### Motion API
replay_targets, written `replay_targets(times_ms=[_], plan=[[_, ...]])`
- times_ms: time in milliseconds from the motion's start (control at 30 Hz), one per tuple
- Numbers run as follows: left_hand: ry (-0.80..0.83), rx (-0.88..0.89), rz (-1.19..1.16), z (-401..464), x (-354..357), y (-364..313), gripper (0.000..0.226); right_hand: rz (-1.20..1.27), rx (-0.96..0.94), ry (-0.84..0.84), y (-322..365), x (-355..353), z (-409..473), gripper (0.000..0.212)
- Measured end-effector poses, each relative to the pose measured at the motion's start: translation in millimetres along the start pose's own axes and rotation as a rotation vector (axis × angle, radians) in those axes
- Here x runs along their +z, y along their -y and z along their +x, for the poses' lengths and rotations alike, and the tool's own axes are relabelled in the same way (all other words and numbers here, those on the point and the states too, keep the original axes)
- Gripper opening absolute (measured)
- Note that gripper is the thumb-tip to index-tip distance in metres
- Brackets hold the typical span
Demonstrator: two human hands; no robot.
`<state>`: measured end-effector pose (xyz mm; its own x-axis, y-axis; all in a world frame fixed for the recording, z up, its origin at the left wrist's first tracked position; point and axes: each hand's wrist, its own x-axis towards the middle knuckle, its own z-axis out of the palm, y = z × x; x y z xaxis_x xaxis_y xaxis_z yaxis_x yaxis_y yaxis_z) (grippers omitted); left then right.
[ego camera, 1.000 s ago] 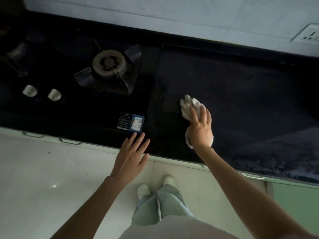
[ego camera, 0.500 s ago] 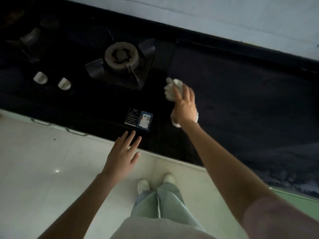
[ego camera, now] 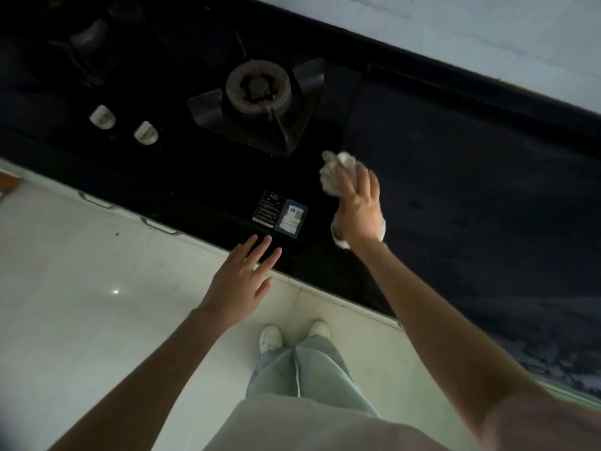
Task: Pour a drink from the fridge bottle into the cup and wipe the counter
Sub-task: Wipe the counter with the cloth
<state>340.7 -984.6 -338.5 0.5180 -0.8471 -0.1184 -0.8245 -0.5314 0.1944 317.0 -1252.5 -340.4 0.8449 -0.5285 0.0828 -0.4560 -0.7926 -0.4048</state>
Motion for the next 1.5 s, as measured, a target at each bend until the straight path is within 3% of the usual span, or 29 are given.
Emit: replay_targets(times_ms=[100,200,367,500,667,733,900,1000,1100,1267,1400,1500], plan=[[-0.022,-0.011,-0.012,-1.5,1.6,-0.4,0.052,-0.009,0.098,0.069,-8.7,-8.0,67.0,0.073],[-0.045,-0.018,-0.023,-0.6,3.4,-1.0,0.049,-0.032,0.116,0.056,-4.3,-8.9,77.6,0.074],[-0.022,-0.022,0.006,-1.7,2.9,-3.6,0.050,-0.004,0.041,-0.079,21.0,5.2,-31.7,0.073],[-0.051,-0.003,-0.002,-2.0,3.0,-3.4,0.050,-0.005,0.099,-0.110,57.0,20.9,-120.8,0.075],[-0.080,0.028,0.000,-3.0,7.1,-0.3,0.052,0.003,0.180,-0.082,69.1,17.4,-118.9,0.077],[-0.073,0.028,-0.005,-2.8,8.7,1.2,0.051,-0.028,0.201,-0.091,51.7,6.1,-107.3,0.068],[-0.049,0.045,-0.008,-2.6,12.2,4.3,0.054,-0.106,0.505,-0.180,-23.3,-30.1,-104.2,0.066],[-0.034,0.039,-0.008,-2.1,11.0,4.0,0.056,-0.113,0.597,-0.160,-21.0,-41.6,-126.7,0.070],[-0.032,0.034,-0.015,-2.7,9.0,1.9,0.055,-0.113,0.570,-0.116,20.5,-23.0,-148.1,0.078],[-0.040,0.054,-0.010,-2.7,7.5,1.7,0.059,-0.021,0.333,-0.083,78.9,8.7,-138.6,0.088],[-0.016,0.068,0.003,-2.7,4.8,3.1,0.060,-0.066,0.288,-0.092,40.7,-7.9,-132.1,0.078],[-0.003,0.064,0.009,-2.9,4.3,3.9,0.060,-0.087,0.497,-0.101,-20.0,-35.4,-146.0,0.075]])
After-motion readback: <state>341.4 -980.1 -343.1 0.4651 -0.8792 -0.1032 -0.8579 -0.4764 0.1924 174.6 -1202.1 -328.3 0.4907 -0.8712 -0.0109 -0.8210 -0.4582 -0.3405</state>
